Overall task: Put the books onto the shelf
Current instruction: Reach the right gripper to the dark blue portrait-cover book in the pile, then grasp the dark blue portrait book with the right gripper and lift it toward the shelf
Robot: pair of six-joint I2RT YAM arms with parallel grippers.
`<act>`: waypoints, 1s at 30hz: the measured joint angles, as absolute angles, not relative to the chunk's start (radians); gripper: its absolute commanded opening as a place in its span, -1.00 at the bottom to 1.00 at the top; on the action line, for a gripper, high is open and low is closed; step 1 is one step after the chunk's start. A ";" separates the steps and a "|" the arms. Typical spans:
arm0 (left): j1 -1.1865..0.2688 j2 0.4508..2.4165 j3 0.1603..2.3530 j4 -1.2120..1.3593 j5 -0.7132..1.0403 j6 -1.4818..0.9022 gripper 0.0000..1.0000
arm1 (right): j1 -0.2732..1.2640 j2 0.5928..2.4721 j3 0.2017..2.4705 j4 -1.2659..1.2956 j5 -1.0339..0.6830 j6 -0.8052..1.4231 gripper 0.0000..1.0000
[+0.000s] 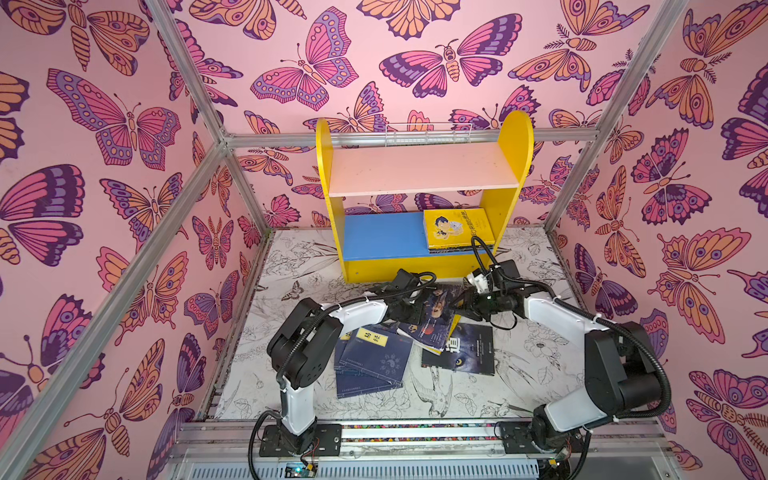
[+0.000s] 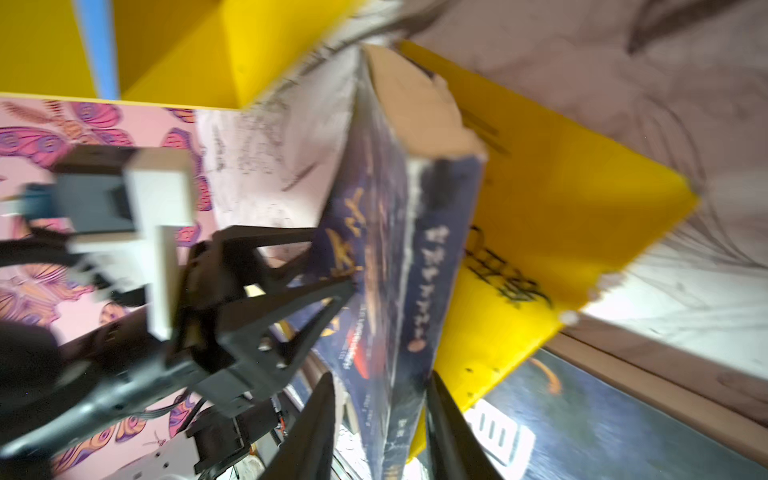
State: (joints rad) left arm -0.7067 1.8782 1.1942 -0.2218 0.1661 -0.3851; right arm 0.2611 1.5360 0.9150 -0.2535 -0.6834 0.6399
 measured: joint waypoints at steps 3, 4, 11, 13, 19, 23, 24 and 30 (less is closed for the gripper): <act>-0.709 1.880 1.196 -0.222 0.169 -0.378 0.20 | 0.262 1.534 0.915 -0.231 -0.702 0.646 -0.32; -0.709 1.880 1.196 -0.221 0.169 -0.377 0.18 | 0.262 1.536 0.915 -0.228 -0.705 0.647 -0.33; -0.709 1.880 1.196 -0.217 0.171 -0.366 0.06 | 0.281 1.590 0.916 -0.229 -0.708 0.636 -0.48; -0.710 1.880 1.195 -0.215 0.173 -0.364 0.04 | 0.292 1.616 0.916 -0.236 -0.708 0.625 -0.72; -0.715 1.874 1.184 -0.202 0.150 -0.374 0.23 | 0.297 1.625 0.919 -0.250 -0.699 0.612 -1.00; -0.714 1.816 1.138 -0.178 0.051 -0.416 0.34 | 0.303 1.565 0.919 -0.260 -0.702 0.604 -1.00; -0.709 1.787 1.118 -0.177 0.007 -0.434 0.38 | 0.303 1.537 0.919 -0.260 -0.706 0.605 -1.00; -0.652 1.561 0.985 -0.181 -0.290 -0.575 0.40 | 0.294 1.393 0.927 -0.190 -0.730 0.669 -1.00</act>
